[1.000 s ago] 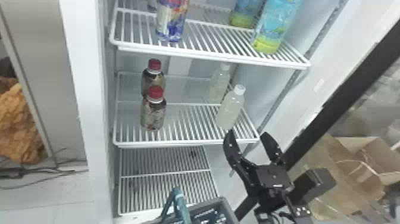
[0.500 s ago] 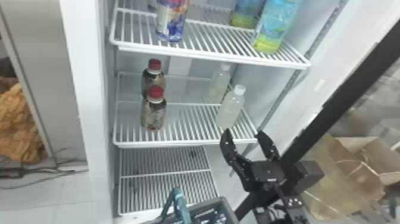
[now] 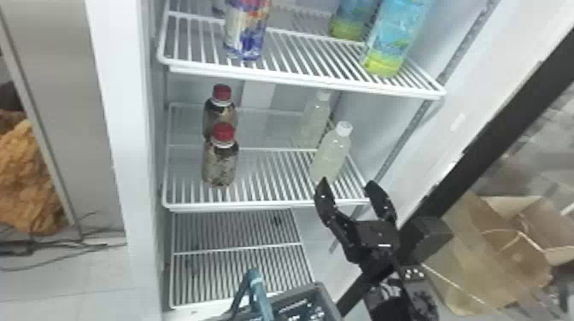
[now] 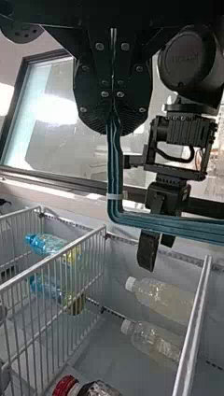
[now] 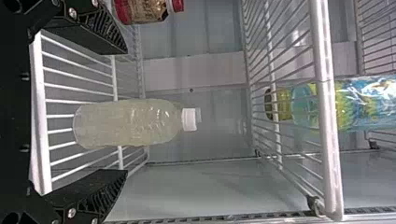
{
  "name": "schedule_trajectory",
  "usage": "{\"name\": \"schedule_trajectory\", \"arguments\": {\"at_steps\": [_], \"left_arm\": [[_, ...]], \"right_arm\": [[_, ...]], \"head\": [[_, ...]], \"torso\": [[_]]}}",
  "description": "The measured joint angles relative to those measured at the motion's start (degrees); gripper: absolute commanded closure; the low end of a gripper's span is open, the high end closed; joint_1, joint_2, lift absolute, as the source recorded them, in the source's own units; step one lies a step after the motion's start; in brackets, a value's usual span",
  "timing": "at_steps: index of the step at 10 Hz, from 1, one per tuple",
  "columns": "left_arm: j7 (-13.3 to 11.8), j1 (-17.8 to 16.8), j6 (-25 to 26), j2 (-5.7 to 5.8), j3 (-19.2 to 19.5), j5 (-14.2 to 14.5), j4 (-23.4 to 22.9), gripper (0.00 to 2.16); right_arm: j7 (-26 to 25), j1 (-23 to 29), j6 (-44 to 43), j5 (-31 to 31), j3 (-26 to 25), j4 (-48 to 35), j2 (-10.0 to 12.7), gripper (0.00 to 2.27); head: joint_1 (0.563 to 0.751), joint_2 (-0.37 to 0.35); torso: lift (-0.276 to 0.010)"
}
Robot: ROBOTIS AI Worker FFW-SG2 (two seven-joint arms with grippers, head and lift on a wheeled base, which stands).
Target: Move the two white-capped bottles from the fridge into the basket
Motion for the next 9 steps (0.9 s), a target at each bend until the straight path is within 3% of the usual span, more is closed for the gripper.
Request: {"name": "schedule_trajectory", "arguments": {"at_steps": [9], "left_arm": [[0.0, 0.3, -0.1, -0.25, 0.5, -0.1, 0.0, 1.12]], "right_arm": [[0.0, -11.9, 0.0, 2.6, -0.1, 11.9, -1.3, 0.14]], "head": [[0.695, -0.350]], "torso": [[-0.260]]}}
